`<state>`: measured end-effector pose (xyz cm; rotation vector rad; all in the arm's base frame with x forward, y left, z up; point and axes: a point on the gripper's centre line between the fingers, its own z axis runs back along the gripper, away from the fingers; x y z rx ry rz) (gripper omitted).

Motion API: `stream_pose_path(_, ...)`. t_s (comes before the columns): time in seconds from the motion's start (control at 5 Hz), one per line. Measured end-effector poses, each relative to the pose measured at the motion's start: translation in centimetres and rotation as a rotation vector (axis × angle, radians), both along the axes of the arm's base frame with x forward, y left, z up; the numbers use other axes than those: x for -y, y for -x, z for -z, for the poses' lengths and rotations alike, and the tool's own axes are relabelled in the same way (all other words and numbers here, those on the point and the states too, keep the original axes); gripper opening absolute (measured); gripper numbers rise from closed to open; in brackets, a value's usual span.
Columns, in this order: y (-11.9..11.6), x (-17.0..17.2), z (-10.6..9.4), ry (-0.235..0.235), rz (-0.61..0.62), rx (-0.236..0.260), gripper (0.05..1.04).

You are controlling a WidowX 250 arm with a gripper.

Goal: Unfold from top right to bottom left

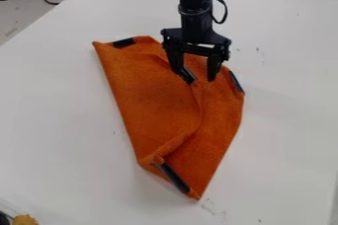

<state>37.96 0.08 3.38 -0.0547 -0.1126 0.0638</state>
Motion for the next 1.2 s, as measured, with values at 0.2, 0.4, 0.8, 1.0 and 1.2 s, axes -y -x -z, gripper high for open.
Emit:
stream_pose_path(0.2, 0.3, 0.0, 1.2, 0.001, -0.006, -0.032, 1.001)
stream_pose_path(0.4, 0.3, -0.3, 1.6, -0.014, -0.012, -0.055, 1.001)
stream_pose_path(0.8, 0.4, -0.4, 2.0, -0.018, -0.013, -0.064, 0.949)
stream_pose_path(1.0, 0.2, -0.4, 2.3, -0.019, -0.001, -0.079, 0.670)
stream_pose_path(1.2, -0.1, -0.3, 2.0, -0.012, 0.001, -0.079, 0.382)
